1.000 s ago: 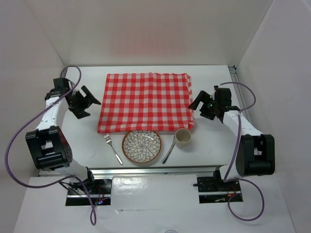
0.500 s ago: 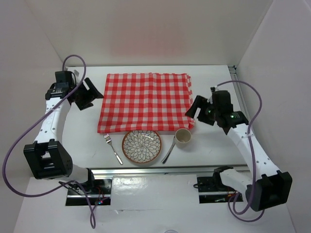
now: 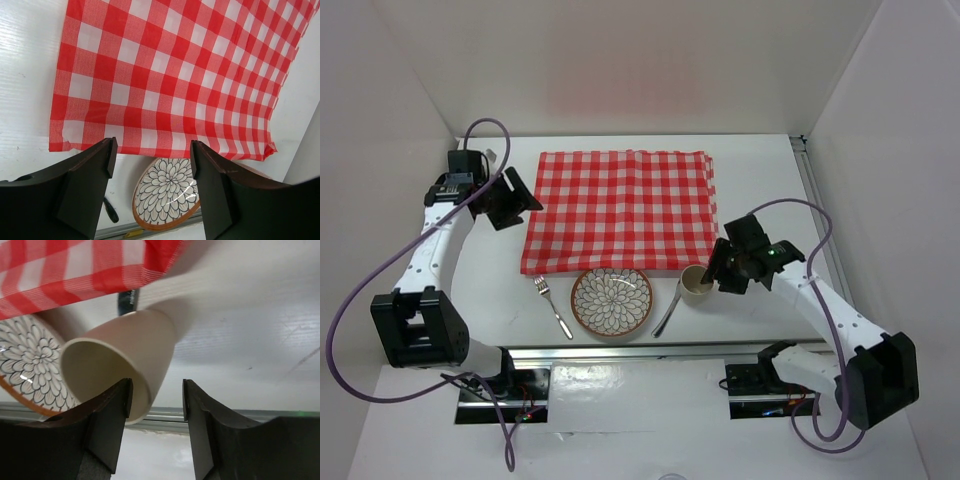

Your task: Set the dinner table for one person

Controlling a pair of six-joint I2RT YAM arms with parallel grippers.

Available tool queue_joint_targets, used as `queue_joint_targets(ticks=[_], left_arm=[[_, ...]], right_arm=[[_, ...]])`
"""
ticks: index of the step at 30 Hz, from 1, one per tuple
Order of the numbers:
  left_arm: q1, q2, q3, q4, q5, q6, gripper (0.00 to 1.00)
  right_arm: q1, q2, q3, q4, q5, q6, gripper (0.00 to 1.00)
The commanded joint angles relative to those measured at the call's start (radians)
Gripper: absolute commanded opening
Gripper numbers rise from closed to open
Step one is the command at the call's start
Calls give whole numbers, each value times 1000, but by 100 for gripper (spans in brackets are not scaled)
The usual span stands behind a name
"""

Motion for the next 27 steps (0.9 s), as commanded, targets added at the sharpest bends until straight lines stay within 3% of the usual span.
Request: queue_joint_targets(ticks=[1,6,7,8,10,13,17,23,27], left_arm=[[-7,-32,-16,21,-4,18,77],[-16,-32,-16,21,-13,9,75],[-26,-32,-16,21,-13,9,75],[-26,-32,-16,21,-13,9,75],[-26,-32,-7,21,-13,9,75],[-26,-32,2,21,-13,9,75],[-35,-32,11,21,-4,9,75],[-46,-75,-2,1,-4,9,75],[-56,-102,-48,-8,-13,9,75]], right_arm=[[18,18,-27,35,46,30,55],[18,18,-27,46,67,21,32],[18,18,5,37,87,21,18],[18,18,25,-1,101,33,10],[18,1,115,-28,122,15,1],[18,6,291,-101,185,-36,0],[-32,142,475,-36,217,-145,0],[-143,527,752,103,150,-243,0],[-175,794,1064,92,151,-271,0]])
